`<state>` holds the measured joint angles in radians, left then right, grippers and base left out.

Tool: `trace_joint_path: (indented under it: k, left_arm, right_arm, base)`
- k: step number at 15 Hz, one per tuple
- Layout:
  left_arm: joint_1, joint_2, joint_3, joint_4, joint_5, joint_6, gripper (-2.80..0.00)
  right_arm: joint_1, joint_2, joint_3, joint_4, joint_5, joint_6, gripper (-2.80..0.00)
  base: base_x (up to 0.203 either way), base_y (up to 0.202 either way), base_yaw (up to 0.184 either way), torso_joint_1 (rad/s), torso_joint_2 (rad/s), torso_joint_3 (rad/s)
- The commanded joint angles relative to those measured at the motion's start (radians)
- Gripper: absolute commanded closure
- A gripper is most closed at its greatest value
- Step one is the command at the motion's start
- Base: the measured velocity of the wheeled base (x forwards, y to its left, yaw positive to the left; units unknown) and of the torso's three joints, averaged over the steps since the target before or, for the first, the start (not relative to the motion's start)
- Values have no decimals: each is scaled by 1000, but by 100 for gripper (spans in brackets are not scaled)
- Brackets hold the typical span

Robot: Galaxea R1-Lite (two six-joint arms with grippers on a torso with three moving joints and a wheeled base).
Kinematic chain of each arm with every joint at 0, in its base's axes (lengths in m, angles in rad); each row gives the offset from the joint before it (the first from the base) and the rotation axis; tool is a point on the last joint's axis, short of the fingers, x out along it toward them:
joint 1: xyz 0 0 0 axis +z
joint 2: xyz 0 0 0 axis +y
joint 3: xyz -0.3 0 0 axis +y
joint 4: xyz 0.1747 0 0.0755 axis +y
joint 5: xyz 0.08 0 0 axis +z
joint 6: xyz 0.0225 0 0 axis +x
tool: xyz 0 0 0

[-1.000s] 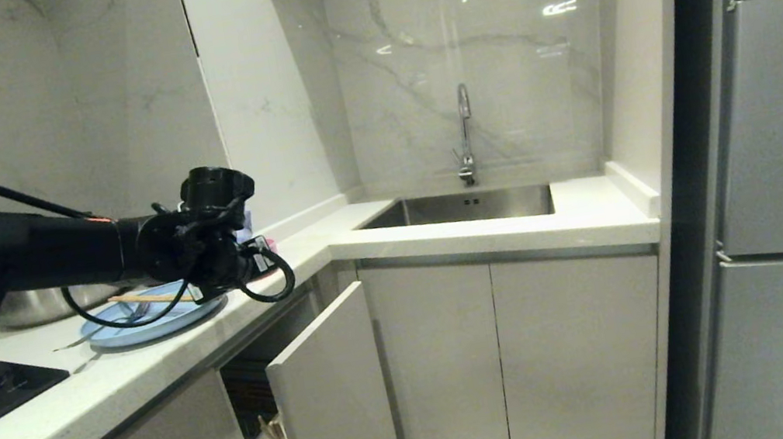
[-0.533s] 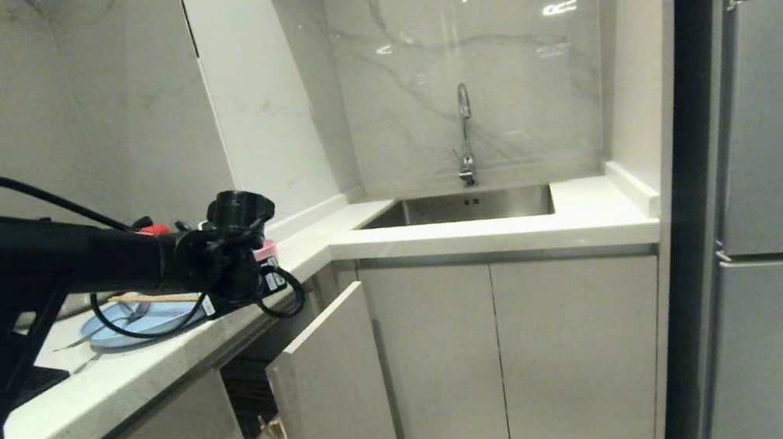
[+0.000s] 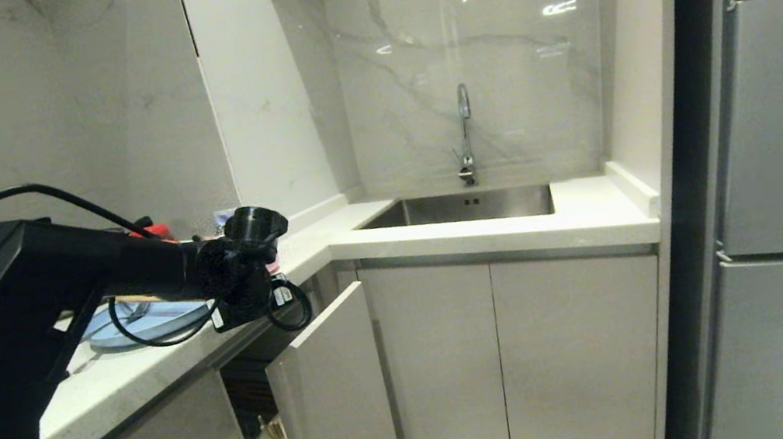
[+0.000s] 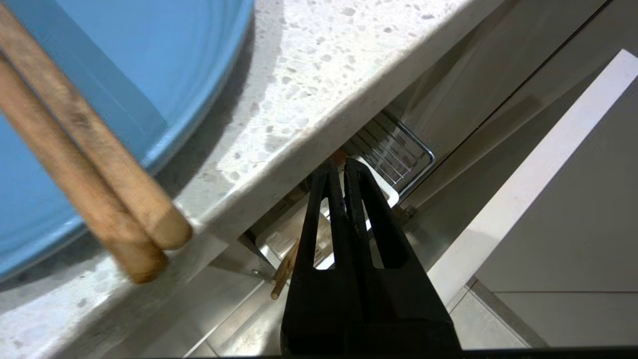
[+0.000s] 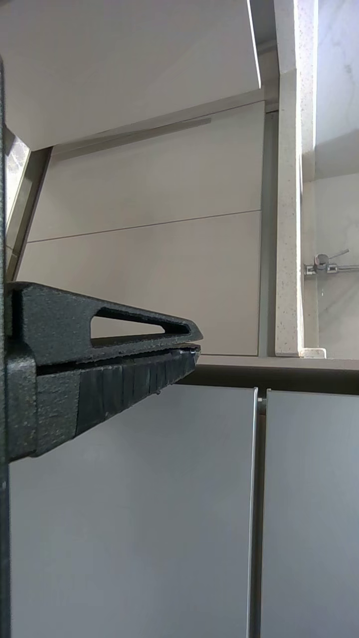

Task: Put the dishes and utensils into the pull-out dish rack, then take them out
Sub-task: Open the cupboard

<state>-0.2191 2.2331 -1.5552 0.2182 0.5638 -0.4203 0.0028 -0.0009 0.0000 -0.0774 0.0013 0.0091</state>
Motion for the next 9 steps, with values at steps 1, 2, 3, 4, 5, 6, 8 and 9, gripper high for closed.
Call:
trace_joint_path:
  k: [1,2,3,4,5,6,8,9]
  left_arm:
    - [-13,0,0,3,2,-4,0]
    - [-19,-2,0,14,2,-7,0]
    - [-28,-1,0,28,0,-12,0]
    - [-33,2,-1,39,-4,-12,0]
    - [-43,3,-2,52,-13,-12,0]
    - [-46,6,-2,58,-25,-12,0]
    - [-51,22,-2,58,-45,-14,0]
    - [-51,31,-2,58,-57,-14,0]
  right_arm:
    - [0,-1,26,-1,0,0,0]
    - [0,-1,26,-1,0,1,0]
    - [0,-1,26,-1,0,0,0]
    - [0,-1,26,-1,0,0,0]
    - [0,-1,26,-1,0,0,0]
    - [0,-1,26,-1,0,0,0]
    - [0,-1,26,-1,0,0,0]
    - [0,-1,26,-1,0,0,0]
  base:
    - [0,0,0,0,0,0]
    - [0,0,0,0,0,0]
    - [0,0,0,0,0,0]
    - [0,0,0,0,0,0]
    - [0,0,0,0,0,0]
    - [0,0,0,0,0,0]
    - [0,0,0,0,0,0]
    - [0,0,0,0,0,0]
